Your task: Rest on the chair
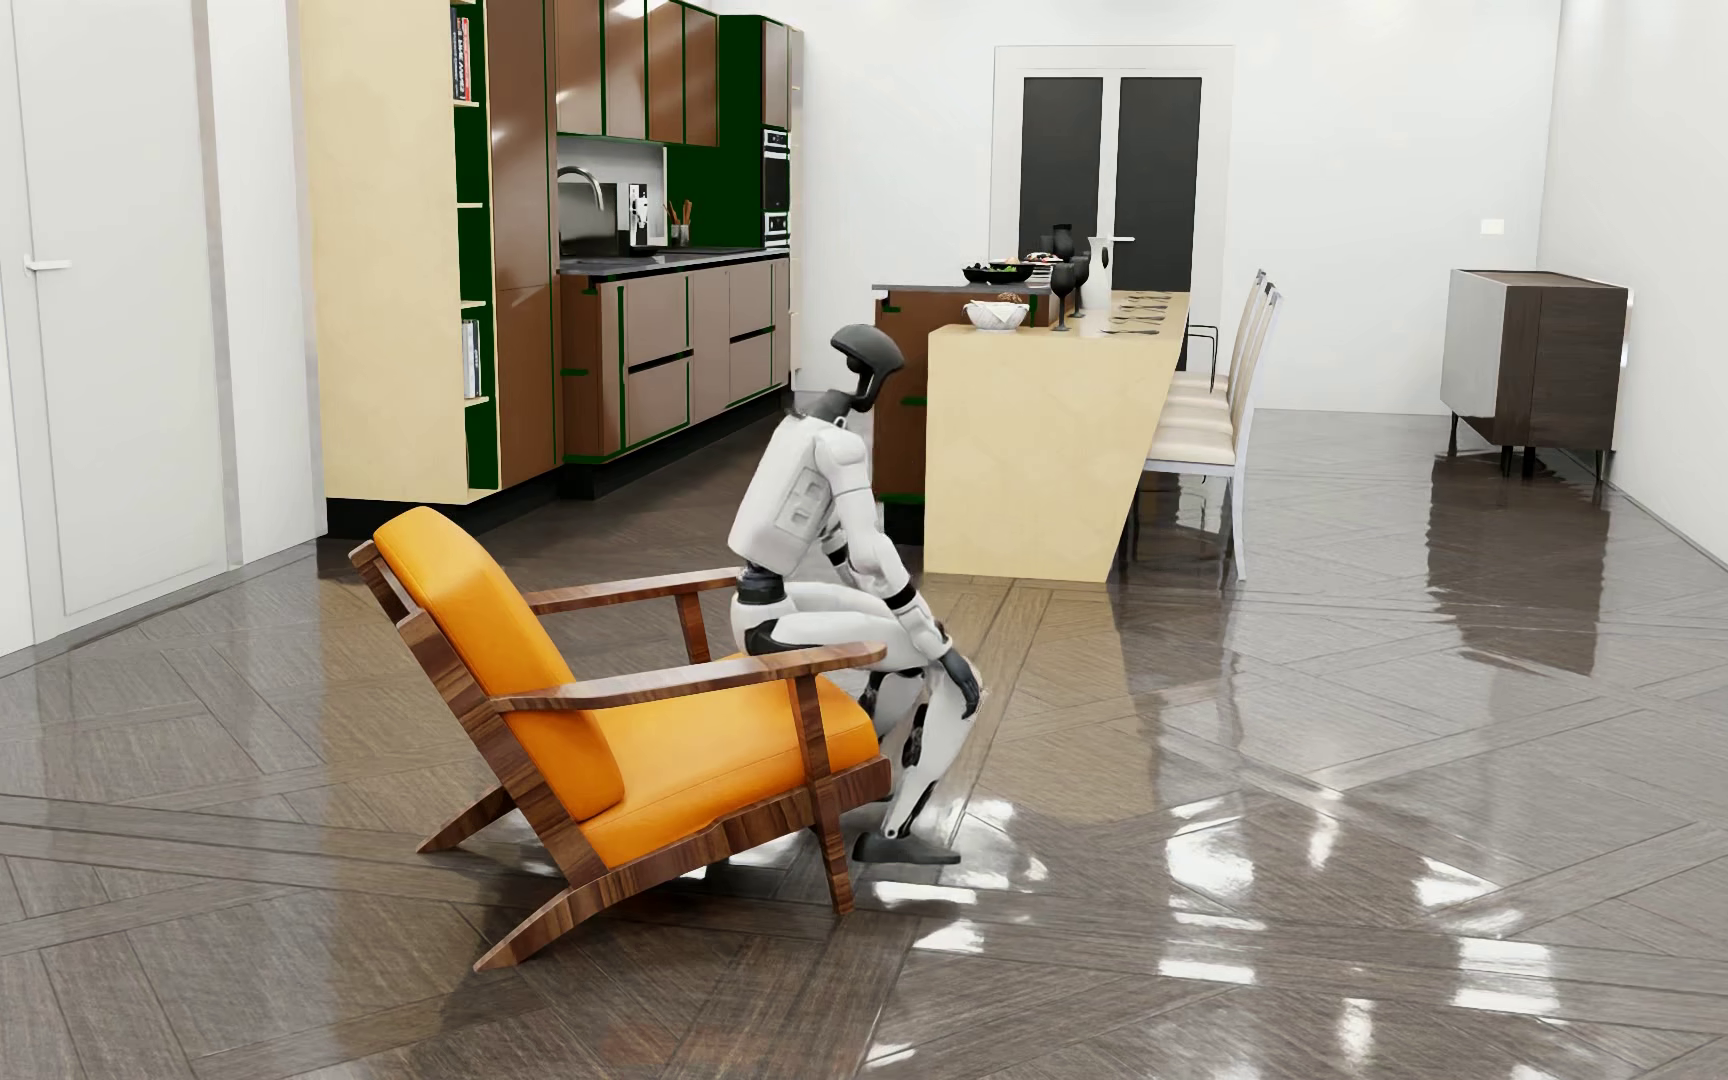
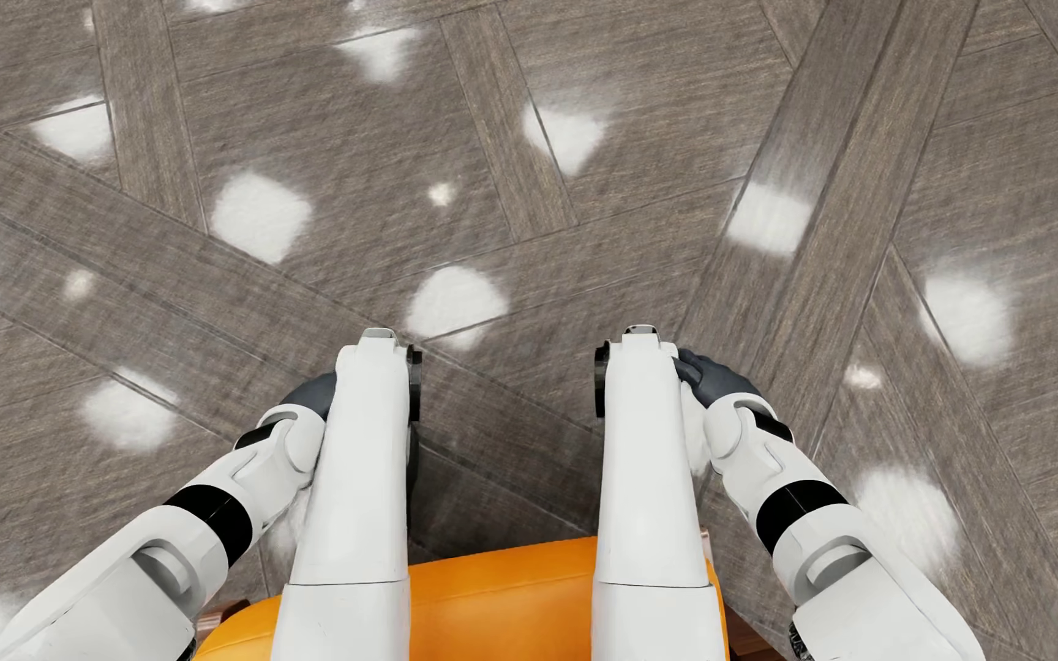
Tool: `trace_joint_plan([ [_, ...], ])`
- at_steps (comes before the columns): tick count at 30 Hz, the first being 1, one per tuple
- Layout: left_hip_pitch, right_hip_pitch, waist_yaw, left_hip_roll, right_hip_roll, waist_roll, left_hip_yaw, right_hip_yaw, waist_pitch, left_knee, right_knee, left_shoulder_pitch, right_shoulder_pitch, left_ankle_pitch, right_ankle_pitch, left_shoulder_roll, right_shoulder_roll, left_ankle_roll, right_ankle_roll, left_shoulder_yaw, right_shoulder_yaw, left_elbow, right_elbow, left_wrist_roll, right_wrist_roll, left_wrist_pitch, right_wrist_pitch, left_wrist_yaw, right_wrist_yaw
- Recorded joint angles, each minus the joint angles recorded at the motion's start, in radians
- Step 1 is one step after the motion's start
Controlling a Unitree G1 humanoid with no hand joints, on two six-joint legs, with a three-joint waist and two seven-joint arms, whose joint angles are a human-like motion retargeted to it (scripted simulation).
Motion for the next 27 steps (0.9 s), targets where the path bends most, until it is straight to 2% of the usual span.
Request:
trace_joint_plan([
  [3, 0.012, 0.015, -0.005, 0.003, 0.001, 0.004, -0.004, -0.002, -0.019, 0.026, 0.018, 0.03, 0.025, 0.002, 0.002, -0.015, 0.023, 0.011, 0.003, 0.0, -0.014, 0.026, 0.011, -0.017, 0.004, 0.01, 0.012, 0.0, 0.028],
  [4, 0.022, 0.021, -0.006, -0.003, 0.001, 0.004, -0.002, -0.005, -0.023, 0.03, 0.023, 0.035, 0.028, 0.003, 0.004, -0.02, 0.032, 0.029, 0.002, 0.001, -0.02, 0.036, 0.025, -0.029, 0.012, 0.013, 0.015, 0.007, 0.022],
  [8, 0.044, 0.044, -0.009, 0.004, -0.001, 0.01, -0.002, -0.01, -0.032, 0.06, 0.046, 0.056, 0.042, 0.004, 0.006, -0.032, 0.037, 0.035, 0.007, 0.02, -0.029, 0.083, 0.084, -0.074, 0.042, 0.005, 0.009, 0.052, -0.023],
  [9, 0.045, 0.046, -0.008, 0.006, 0.002, 0.009, -0.003, -0.011, -0.034, 0.069, 0.051, 0.048, 0.042, 0.005, 0.009, -0.033, 0.037, 0.026, 0.007, 0.029, -0.04, 0.108, 0.101, -0.105, 0.06, 0.007, 0.009, 0.055, -0.038],
  [13, 0.058, 0.058, -0.01, 0.004, 0.005, 0.005, -0.004, -0.012, -0.036, 0.078, 0.063, 0.054, 0.043, 0.012, 0.013, -0.03, 0.033, 0.034, 0.002, 0.039, -0.048, 0.16, 0.176, -0.145, 0.11, 0.014, 0.014, 0.052, -0.061],
  [16, 0.07, 0.069, -0.011, 0.0, 0.005, 0.005, -0.003, -0.014, -0.044, 0.081, 0.067, 0.076, 0.056, 0.016, 0.015, -0.034, 0.039, 0.039, -0.002, 0.056, -0.041, 0.182, 0.231, -0.156, 0.114, 0.025, 0.043, 0.04, -0.031],
  [21, 0.076, 0.073, -0.009, -0.005, 0.008, 0.008, -0.002, -0.012, -0.049, 0.085, 0.072, 0.09, 0.065, 0.018, 0.015, -0.036, 0.047, 0.046, -0.005, 0.07, -0.049, 0.229, 0.287, -0.164, 0.131, 0.043, 0.062, 0.006, 0.005],
  [27, 0.075, 0.072, -0.008, -0.005, 0.011, 0.004, -0.002, -0.013, -0.042, 0.082, 0.069, 0.078, 0.057, 0.018, 0.017, -0.026, 0.039, 0.044, -0.007, 0.067, -0.041, 0.24, 0.288, -0.169, 0.127, 0.043, 0.06, 0.011, -0.004],
])
